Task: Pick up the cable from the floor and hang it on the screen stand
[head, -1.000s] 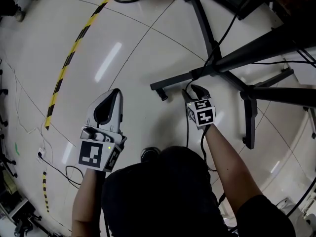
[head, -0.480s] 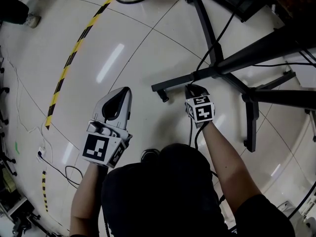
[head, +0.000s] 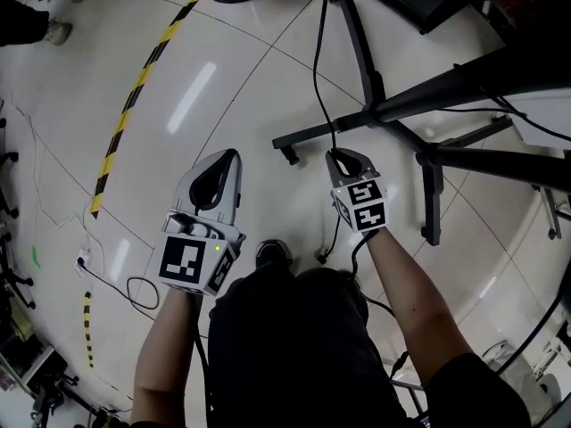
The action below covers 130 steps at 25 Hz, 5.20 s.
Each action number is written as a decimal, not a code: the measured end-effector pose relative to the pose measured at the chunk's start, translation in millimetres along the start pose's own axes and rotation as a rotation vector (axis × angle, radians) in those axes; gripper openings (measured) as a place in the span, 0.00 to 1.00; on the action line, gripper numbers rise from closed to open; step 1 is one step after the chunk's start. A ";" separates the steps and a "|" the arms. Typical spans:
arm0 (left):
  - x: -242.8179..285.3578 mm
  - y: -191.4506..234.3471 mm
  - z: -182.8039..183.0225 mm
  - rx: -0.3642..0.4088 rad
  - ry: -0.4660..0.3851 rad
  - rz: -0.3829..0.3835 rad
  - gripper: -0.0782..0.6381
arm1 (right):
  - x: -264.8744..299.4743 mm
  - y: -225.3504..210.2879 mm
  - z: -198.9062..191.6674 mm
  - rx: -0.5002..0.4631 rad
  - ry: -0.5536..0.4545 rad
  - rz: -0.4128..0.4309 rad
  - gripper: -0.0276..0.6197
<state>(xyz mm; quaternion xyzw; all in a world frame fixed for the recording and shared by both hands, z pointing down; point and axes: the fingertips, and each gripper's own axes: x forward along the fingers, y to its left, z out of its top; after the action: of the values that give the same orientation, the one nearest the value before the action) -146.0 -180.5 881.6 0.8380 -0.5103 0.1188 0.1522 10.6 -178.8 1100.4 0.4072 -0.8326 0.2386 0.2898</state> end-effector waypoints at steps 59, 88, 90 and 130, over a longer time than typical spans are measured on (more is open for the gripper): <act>-176.5 -138.3 533.5 0.035 -0.382 -0.202 0.12 | -518.5 145.3 565.4 -0.213 -0.525 0.046 0.09; -144.3 -243.4 683.1 0.182 -0.478 -0.493 0.12 | -660.9 66.9 706.6 -0.473 -0.688 -0.223 0.09; -140.3 -252.0 690.6 0.193 -0.482 -0.485 0.12 | -667.1 63.2 717.4 -0.497 -0.688 -0.218 0.09; -106.7 -282.0 924.3 0.256 -0.608 -0.516 0.12 | -822.8 18.5 929.6 -0.666 -0.796 -0.526 0.09</act>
<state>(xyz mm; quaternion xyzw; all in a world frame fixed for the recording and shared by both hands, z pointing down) 97.8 -319.0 -49.3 0.9475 -0.2863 -0.1135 -0.0856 139.2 -313.2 -127.1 0.5456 -0.7785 -0.2877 0.1166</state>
